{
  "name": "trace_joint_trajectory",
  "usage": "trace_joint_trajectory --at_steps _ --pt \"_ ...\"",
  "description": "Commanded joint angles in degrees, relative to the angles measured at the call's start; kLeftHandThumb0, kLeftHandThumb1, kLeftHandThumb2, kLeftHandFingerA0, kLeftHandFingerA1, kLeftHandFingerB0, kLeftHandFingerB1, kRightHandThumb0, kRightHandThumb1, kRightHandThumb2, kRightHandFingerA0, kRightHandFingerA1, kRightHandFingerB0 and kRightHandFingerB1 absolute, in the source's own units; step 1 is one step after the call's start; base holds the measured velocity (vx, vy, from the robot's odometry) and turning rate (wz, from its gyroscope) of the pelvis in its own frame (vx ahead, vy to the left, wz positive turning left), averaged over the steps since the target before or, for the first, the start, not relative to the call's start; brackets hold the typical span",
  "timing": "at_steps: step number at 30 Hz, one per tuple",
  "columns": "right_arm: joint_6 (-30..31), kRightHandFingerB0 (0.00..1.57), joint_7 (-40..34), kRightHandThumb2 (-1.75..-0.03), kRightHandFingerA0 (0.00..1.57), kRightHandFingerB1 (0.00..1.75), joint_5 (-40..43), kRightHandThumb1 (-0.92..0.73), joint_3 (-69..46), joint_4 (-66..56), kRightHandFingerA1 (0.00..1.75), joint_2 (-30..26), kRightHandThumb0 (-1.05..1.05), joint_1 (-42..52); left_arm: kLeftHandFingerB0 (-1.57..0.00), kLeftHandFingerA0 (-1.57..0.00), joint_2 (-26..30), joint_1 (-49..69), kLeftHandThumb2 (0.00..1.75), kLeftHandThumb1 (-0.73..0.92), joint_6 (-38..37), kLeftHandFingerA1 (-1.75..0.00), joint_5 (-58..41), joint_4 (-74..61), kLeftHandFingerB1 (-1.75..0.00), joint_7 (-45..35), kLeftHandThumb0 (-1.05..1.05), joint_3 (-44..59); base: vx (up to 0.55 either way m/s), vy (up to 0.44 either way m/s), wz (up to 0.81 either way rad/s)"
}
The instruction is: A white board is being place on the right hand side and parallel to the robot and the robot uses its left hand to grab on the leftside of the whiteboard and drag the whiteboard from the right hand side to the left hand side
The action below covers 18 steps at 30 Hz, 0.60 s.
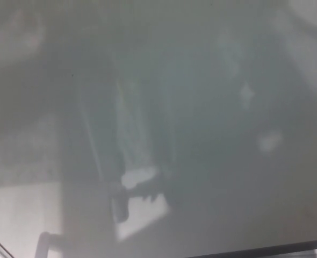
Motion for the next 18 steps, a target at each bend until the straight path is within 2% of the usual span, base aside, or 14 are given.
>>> trace_joint_trajectory --at_steps 1,2,3,7,8,9,10,12,13,15,16,17,18 --pt "0.17 0.36 -0.18 -0.65 0.55 0.39 0.46 -0.81 -0.49 0.43 0.45 -0.84 -0.59 0.40 -0.01 -0.01 -0.31 1.83 1.06 0.82 -6.09 -0.34 1.83 -0.28 -0.30 1.18 -0.61 -1.37 0.00 0.000 0.00" --pt "0.16 0.36 -0.17 -0.65 0.55 0.39 0.46 -0.81 -0.49 0.43 0.45 -0.85 -0.59 0.39 -0.01 -0.01 -0.30 1.84 1.06 0.82 -6.19 -0.34 1.77 -0.23 -0.30 1.22 -0.61 -1.47 0.00 0.000 0.00" --pt "0.34 0.37 0.16 -0.64 0.54 0.39 0.73 -0.82 -0.65 0.44 0.45 -0.70 -0.56 0.67 0.00 0.00 -2.30 1.53 0.84 0.92 -5.40 -0.23 0.15 -0.72 -0.16 -1.62 -0.49 -1.35 0.00 0.000 0.00" --pt "0.26 0.37 0.15 -0.65 0.54 0.39 0.77 -0.82 -0.84 0.42 0.45 -0.84 -0.57 0.79 0.00 0.00 -3.15 1.14 0.85 0.90 -5.28 -0.20 -0.30 -0.53 -0.13 -2.52 -0.54 -1.21 0.00 0.000 0.00" --pt "0.46 0.37 -0.04 -0.65 0.53 0.38 0.54 -0.82 -0.71 0.41 0.44 -0.95 -0.60 0.59 0.00 0.00 -3.49 1.09 1.08 0.86 -4.97 -0.27 -0.19 -0.52 -0.24 -2.59 -0.62 -1.36 0.00 0.000 0.00" --pt "0.76 0.37 -0.35 -0.65 0.53 0.38 0.22 -0.82 -0.50 0.40 0.44 -1.11 -0.60 0.31 0.00 0.00 -3.97 1.02 1.08 0.86 -4.50 -0.27 -0.03 -0.51 -0.24 -2.68 -0.62 -1.62 0.00 0.000 0.00" --pt "0.80 0.23 -0.17 -1.06 0.51 0.50 0.30 -0.63 -0.56 0.41 0.63 -1.12 -0.51 0.22 0.00 0.00 -4.13 0.80 1.08 0.87 -4.06 -0.26 -0.18 -0.12 -0.23 -2.84 -0.63 -1.51 0.00 0.000 0.00" --pt "0.57 0.24 -0.44 -1.05 0.52 0.50 0.11 -0.63 -0.43 0.35 0.63 -1.20 -0.51 -0.01 0.00 0.00 -4.12 0.48 1.11 0.90 -2.42 -0.22 -0.37 0.43 -0.19 -4.00 -0.64 -1.54 0.00 0.000 0.00" --pt "0.59 0.38 -0.26 -0.65 0.54 0.39 0.25 -0.80 -0.52 0.34 0.45 -1.16 -0.60 -0.01 0.00 0.00 -4.07 0.53 1.11 0.90 -2.17 -0.21 -0.28 0.60 -0.18 -4.12 -0.65 -1.60 0.00 0.000 0.00" --pt "-0.13 0.38 0.39 -0.64 0.55 0.40 0.74 -0.81 -0.86 0.25 0.45 -1.00 -0.57 -0.05 0.00 0.00 -3.86 0.66 1.10 0.88 -2.26 -0.24 0.16 1.06 -0.20 -3.79 -0.62 -1.80 0.00 0.000 0.00" --pt "-0.13 0.37 0.44 -0.67 0.56 0.40 1.00 -0.80 -1.07 0.14 0.46 -0.86 -0.58 -0.10 0.00 0.00 -3.39 0.97 1.11 0.90 -2.20 -0.22 0.79 1.31 -0.18 -4.32 -0.65 -2.39 0.00 0.000 0.00" --pt "0.21 0.25 -0.01 -1.05 0.51 0.51 0.64 -0.63 -0.84 0.13 0.63 -0.95 -0.48 -0.24 0.00 0.00 -3.15 1.03 1.10 0.89 -2.16 -0.22 1.04 1.35 -0.18 -4.36 -0.64 -2.65 0.00 0.000 0.00" --pt "0.28 0.26 0.01 -1.05 0.51 0.51 0.62 -0.63 -0.86 0.14 0.63 -1.00 -0.48 -0.33 0.00 0.00 -2.87 1.23 1.09 0.88 -2.14 -0.22 1.34 1.48 -0.18 -4.38 -0.64 -2.99 0.00 0.000 0.00"
